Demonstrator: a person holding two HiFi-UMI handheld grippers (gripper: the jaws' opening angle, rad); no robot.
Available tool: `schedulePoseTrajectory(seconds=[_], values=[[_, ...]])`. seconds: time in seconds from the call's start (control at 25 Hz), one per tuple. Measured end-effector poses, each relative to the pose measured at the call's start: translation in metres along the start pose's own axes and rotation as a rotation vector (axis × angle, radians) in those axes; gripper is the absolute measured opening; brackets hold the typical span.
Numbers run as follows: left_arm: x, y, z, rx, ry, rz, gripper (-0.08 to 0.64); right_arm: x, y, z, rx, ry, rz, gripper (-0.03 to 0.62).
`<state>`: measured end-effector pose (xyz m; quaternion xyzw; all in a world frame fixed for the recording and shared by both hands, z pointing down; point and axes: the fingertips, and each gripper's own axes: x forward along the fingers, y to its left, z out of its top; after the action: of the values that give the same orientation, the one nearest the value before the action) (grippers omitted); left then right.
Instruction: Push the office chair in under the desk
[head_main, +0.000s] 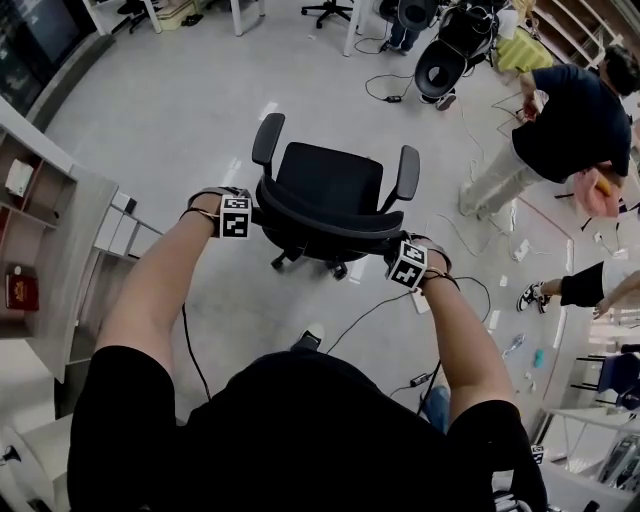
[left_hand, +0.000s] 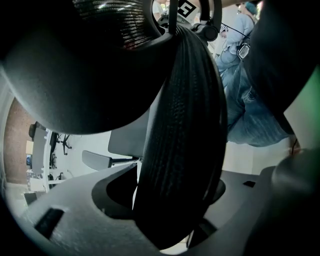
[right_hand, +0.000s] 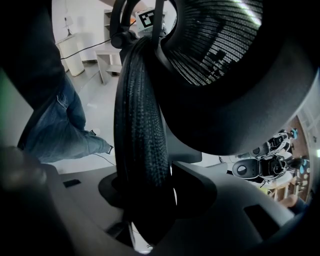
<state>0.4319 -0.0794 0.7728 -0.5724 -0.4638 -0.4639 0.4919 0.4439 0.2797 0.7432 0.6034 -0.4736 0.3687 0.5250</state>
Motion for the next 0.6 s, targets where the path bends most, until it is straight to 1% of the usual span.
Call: schedulePoseTrajectory(seconds=[0.16, 0.4, 0.6], values=[[-0.003, -0.021, -0.014, -0.014, -0.020, 0.002, 0.291, -0.002, 0.019, 0.015, -0.015, 0.000, 0.020, 0.184], [-0.012, -0.059, -0.033, -0.053, -0.065, 0.018, 0.291, -0.007, 0.050, 0.037, -0.039, -0.004, 0.023, 0.186], [-0.017, -0.095, -0.055, -0.081, -0.073, 0.021, 0.291, -0.010, 0.078, 0.059, -0.053, -0.005, 0.019, 0.190]])
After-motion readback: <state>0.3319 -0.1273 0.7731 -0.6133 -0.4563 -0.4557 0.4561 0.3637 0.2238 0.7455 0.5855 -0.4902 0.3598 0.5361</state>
